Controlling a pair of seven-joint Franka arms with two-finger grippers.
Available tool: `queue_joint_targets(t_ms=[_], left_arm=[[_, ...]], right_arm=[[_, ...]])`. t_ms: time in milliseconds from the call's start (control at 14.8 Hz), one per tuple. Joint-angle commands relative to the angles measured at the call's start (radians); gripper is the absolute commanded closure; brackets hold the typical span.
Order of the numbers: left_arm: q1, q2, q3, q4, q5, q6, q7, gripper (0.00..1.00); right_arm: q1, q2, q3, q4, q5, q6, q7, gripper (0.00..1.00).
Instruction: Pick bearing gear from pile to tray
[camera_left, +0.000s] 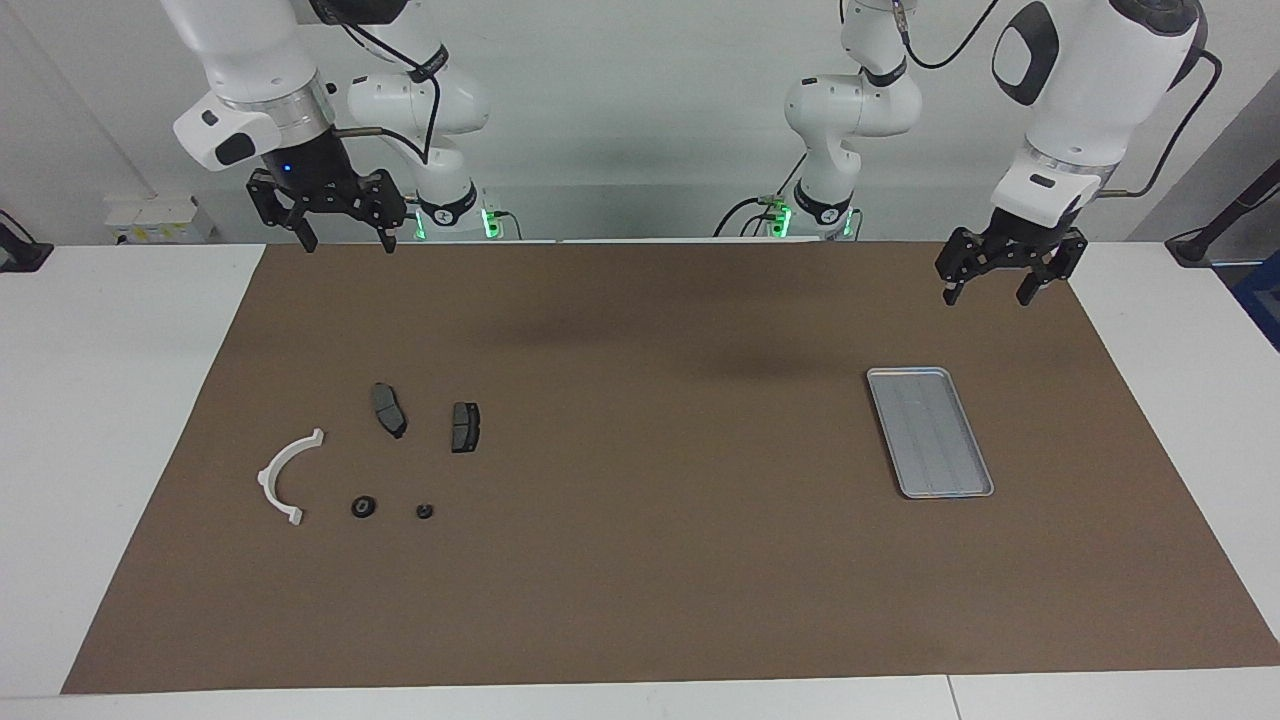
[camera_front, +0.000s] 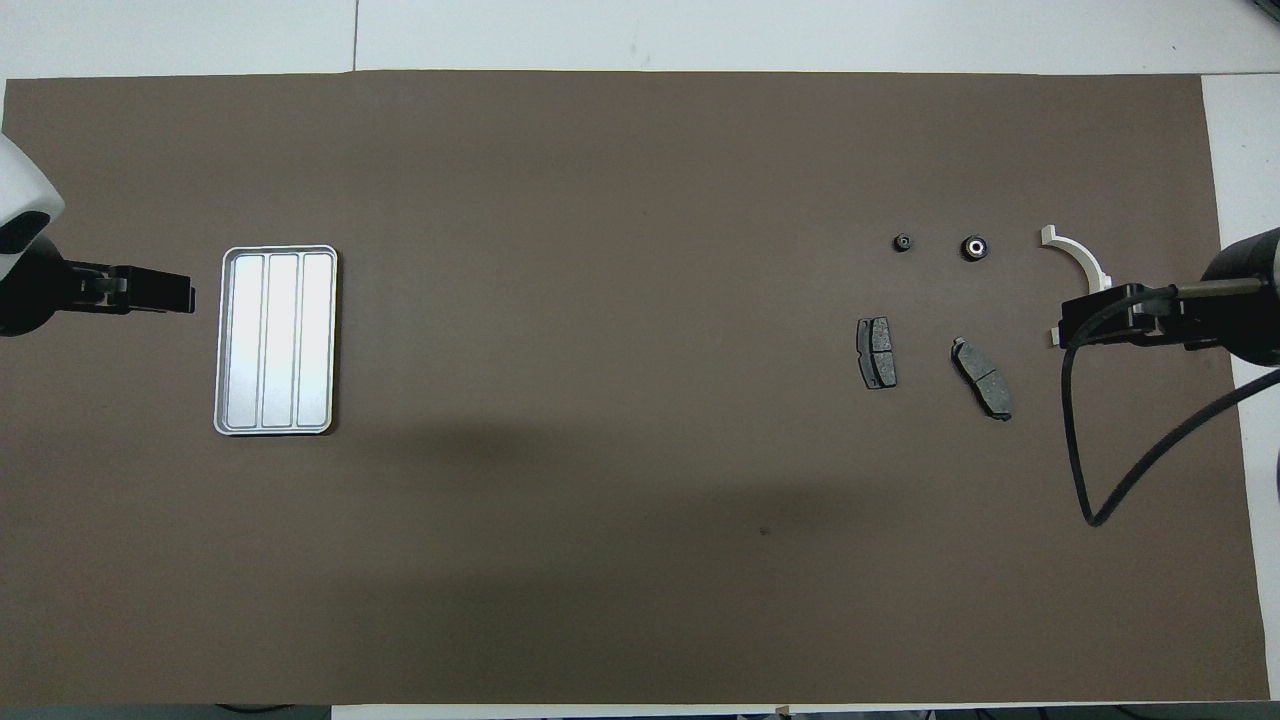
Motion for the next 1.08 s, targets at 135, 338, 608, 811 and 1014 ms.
queue_joint_targets(t_ms=[135, 338, 608, 811, 1014], left_arm=[[-0.001, -0.041, 0.001, -0.044, 0.016, 0.024, 0.006, 0.00], [-0.003, -0.041, 0.001, -0.044, 0.016, 0.030, 0.006, 0.00], [0.003, -0.043, 0.002, -0.047, 0.016, 0.038, 0.010, 0.00], [0.005, -0.044, 0.005, -0.052, 0.016, 0.037, 0.013, 0.00], [0.006, -0.049, 0.008, -0.061, 0.016, 0.035, 0.020, 0.00]], right_arm=[[-0.016, -0.014, 0.009, -0.010, -0.015, 0.015, -0.005, 0.00], [-0.016, -0.014, 0.009, -0.010, -0.013, 0.015, -0.006, 0.00], [-0.017, -0.015, -0.007, -0.010, 0.002, 0.014, -0.014, 0.00], [-0.016, -0.017, -0.008, -0.010, -0.004, 0.014, -0.020, 0.00], [-0.014, -0.024, -0.008, -0.021, -0.003, 0.017, -0.026, 0.00]])
